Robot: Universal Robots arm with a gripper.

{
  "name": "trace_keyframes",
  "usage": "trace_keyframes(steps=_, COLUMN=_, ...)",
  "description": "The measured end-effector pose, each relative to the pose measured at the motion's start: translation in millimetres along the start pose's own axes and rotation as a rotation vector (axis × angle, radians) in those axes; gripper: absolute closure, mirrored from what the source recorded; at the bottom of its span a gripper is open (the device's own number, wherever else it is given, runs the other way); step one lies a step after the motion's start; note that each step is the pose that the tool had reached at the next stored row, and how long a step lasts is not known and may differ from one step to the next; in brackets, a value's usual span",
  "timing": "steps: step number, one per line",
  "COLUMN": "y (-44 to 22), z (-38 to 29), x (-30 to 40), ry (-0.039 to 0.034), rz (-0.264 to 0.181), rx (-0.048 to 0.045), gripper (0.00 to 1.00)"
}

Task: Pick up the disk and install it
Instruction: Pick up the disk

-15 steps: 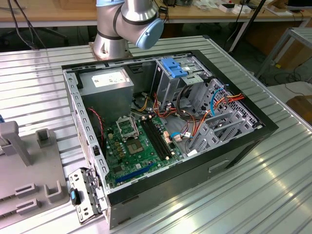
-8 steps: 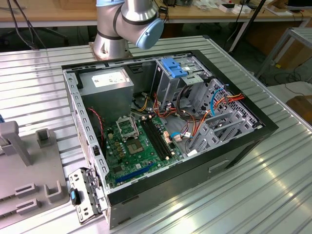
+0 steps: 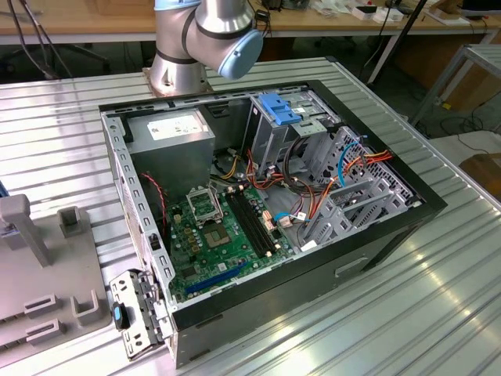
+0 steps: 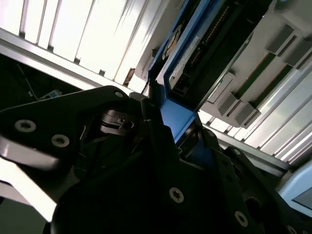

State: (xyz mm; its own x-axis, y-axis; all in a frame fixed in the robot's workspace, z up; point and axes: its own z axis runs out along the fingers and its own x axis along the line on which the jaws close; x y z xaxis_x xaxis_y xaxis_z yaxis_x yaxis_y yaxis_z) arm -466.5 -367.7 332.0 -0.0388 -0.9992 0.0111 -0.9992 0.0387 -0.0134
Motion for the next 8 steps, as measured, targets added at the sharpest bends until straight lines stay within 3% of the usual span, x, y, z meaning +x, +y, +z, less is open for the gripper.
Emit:
trace_keyframes(steps=2, y=-0.3, z=-9.7, x=0.1, ry=0.0001, rz=0.000, rx=-0.0001, gripper=0.63)
trace_keyframes(steps=4, y=-0.9, z=-23.4, x=0.2, ry=0.0001, rz=0.000, rx=-0.0002, gripper=0.63)
trace_keyframes(steps=8, y=-1.7, z=-32.9, x=0.3, ry=0.0001, rz=0.000, rx=-0.0001, gripper=0.63)
